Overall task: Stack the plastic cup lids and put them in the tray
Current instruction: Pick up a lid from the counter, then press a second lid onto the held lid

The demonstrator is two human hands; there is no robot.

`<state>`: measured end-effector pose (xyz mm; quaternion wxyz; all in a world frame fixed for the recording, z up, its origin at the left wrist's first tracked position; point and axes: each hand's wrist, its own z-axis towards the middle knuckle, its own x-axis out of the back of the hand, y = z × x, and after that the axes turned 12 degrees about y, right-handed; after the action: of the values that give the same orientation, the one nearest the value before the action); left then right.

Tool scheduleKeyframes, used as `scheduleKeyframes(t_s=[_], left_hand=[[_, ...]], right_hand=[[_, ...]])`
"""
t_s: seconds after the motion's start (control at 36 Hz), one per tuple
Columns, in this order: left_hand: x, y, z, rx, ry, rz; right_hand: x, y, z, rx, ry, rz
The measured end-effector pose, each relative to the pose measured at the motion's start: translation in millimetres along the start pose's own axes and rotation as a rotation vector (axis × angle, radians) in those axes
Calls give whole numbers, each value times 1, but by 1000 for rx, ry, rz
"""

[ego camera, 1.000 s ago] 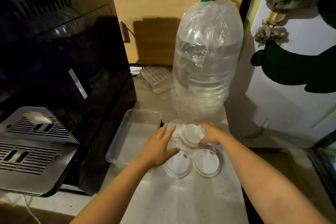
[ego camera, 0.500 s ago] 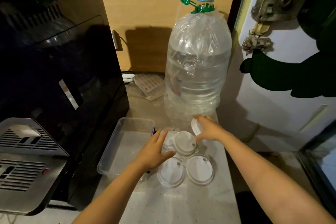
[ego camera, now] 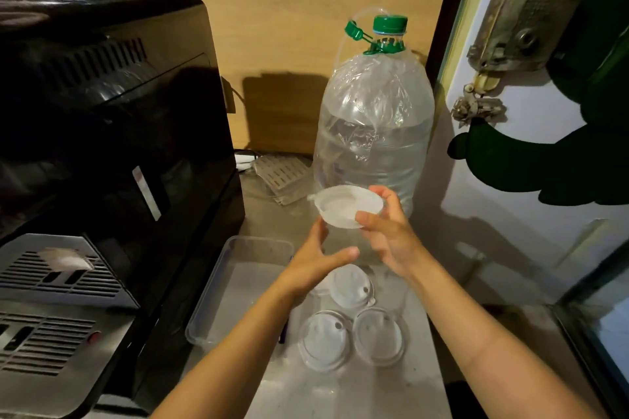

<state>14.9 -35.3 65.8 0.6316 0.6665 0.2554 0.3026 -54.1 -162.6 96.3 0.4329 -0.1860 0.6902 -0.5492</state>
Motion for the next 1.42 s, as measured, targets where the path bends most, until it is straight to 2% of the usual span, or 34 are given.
scheduleKeyframes(t_s=[0.08, 0.22, 0.33, 0.69, 0.86, 0.97, 1.08, 1.19, 1.31, 1.42], left_hand=[[4, 2, 4, -38, 29, -150], [11, 3, 5, -32, 55, -262], [21, -4, 8, -35, 78, -375], [41, -24, 5, 62, -29, -393], [47, -27, 1, 99, -8, -443], [52, -27, -2, 150, 28, -487], [58, -30, -6, 218, 23, -524], [60, -36, -10, 258, 36, -526], [59, -45, -13, 264, 33, -502], [60, -53, -14, 265, 3, -450]], right_hand=[[-7, 11, -5, -47, 28, 47], [-19, 31, -15, -161, 49, 105], [-25, 44, -19, -187, 73, 85], [-35, 64, -25, -199, 92, -335], [-35, 59, -24, -190, 49, -463], [-16, 47, -18, -182, 93, -505], [20, 42, -15, -158, 107, -837], [48, 51, -23, -216, 43, -1177], [63, 67, -39, -297, -66, -1371], [69, 90, -47, -370, -104, -1567]])
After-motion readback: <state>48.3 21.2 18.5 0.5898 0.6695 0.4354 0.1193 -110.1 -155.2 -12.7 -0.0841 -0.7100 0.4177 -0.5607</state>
